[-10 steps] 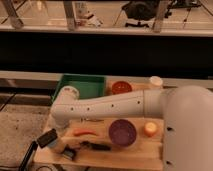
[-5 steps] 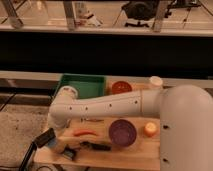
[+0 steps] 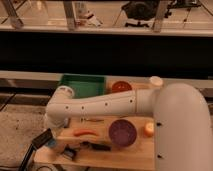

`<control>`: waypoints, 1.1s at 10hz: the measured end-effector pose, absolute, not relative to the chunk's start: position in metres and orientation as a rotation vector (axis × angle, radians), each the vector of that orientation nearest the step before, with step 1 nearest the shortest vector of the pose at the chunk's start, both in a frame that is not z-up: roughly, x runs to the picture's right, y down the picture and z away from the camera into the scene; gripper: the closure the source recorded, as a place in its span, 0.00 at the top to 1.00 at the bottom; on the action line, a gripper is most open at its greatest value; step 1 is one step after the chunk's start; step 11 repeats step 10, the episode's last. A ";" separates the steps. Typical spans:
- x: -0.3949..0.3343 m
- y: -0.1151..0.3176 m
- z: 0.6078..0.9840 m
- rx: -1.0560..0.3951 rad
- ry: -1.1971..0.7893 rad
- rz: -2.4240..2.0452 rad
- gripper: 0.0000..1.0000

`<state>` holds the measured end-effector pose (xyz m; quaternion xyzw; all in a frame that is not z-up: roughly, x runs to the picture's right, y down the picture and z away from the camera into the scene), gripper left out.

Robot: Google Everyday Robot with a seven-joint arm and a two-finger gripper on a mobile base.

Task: Place eraser in plastic cup

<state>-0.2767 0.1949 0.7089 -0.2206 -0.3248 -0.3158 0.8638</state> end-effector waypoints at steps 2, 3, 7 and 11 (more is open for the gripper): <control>-0.280 0.195 0.710 -0.471 -0.682 -0.678 0.00; -0.282 0.195 0.711 -0.474 -0.683 -0.684 0.00; -0.281 0.195 0.715 -0.489 -0.681 -0.700 0.00; -0.278 0.196 0.717 -0.496 -0.682 -0.694 0.00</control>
